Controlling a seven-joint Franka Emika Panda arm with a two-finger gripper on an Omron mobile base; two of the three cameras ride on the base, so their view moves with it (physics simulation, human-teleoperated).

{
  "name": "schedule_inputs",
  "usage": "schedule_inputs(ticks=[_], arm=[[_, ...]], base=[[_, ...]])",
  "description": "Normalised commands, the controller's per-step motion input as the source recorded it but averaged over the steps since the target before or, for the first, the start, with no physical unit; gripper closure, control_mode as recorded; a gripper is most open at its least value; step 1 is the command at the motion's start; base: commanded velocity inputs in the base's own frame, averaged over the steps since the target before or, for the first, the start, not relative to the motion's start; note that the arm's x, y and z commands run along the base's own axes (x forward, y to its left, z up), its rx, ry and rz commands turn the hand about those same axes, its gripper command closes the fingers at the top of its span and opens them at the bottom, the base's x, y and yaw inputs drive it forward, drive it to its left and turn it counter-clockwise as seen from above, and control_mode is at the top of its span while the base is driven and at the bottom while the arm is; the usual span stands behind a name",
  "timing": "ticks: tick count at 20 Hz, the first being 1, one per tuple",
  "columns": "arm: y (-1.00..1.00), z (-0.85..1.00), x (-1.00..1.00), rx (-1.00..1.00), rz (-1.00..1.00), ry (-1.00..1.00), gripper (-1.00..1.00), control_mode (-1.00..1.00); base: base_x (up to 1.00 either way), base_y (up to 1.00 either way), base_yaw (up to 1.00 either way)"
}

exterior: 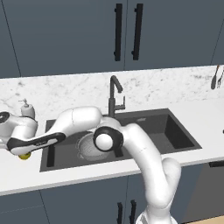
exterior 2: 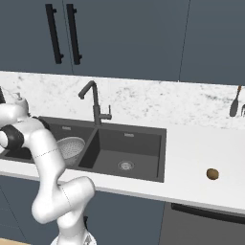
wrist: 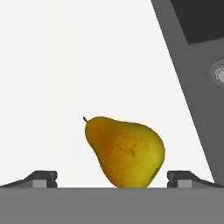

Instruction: Put the colander in the sink, put the kiwi, pear in the colander, and turn on the sink faucet and pour water over the colander.

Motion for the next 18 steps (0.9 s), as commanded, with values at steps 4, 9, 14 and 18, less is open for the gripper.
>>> schedule_inputs(ticks=[4,9,14,18], arm=[[0.0,0.0,0.2,0.0,-0.06,0.04,-1.0,-1.0],[-0.03,-0.04,0.01,0.0,0.0,0.05,-1.0,-1.0],[-0.18,-0.08,0.0,0.0,0.02,0.02,-1.0,-1.0],[-0.28,-0.08,0.0,0.0,0.06,0.0,-1.0,-1.0]], base=[[0.0,0.0,0.0],[0.0,0.0,0.0],[0.0,0.0,0.0],[0.0,0.0,0.0]])
